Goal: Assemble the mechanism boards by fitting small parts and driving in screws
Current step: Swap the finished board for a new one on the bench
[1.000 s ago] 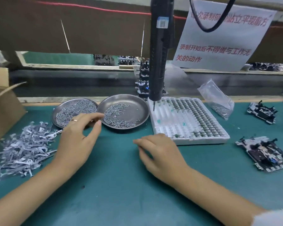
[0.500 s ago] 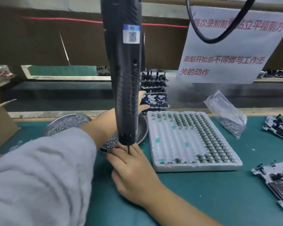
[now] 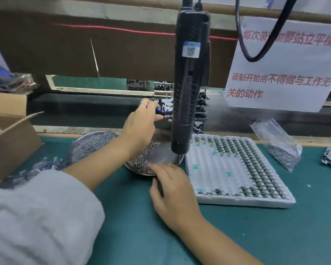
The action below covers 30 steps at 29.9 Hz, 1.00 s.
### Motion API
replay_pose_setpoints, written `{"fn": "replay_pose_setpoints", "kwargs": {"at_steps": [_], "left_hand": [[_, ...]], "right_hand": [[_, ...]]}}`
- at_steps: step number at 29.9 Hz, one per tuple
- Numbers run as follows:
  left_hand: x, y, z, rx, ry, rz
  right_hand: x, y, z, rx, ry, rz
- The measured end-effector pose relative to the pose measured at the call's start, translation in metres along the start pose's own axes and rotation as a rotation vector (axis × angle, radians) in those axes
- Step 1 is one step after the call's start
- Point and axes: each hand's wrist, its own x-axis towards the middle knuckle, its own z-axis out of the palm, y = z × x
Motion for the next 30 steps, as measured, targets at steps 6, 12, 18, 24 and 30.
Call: {"fn": "replay_pose_setpoints", "kwargs": {"at_steps": [6, 12, 18, 24, 30], "left_hand": [[-0.079, -0.032, -0.061, 0.139, 0.119, 0.122], [-0.181, -0.039, -0.084, 0.264, -0.008, 0.225], [-0.216, -0.059, -0.074, 0.3, -0.104, 0.265], [-0.199, -0.091, -0.082, 0.128, -0.006, 0.242], [-0.148, -0.127, -0.077, 0.412, -0.022, 0.062]], "right_hand": [[-0.005, -0.002, -0.01, 0.222, 0.317, 0.051], [-0.017, -0.013, -0.018, 0.166, 0.221, -0.193], [-0.02, -0.021, -0.011, -0.007, -0.253, -0.441], [-0.021, -0.019, -0.009, 0.023, -0.346, -0.398], [-0.02, -0.018, -0.007, 0.015, -0.332, -0.32]]}}
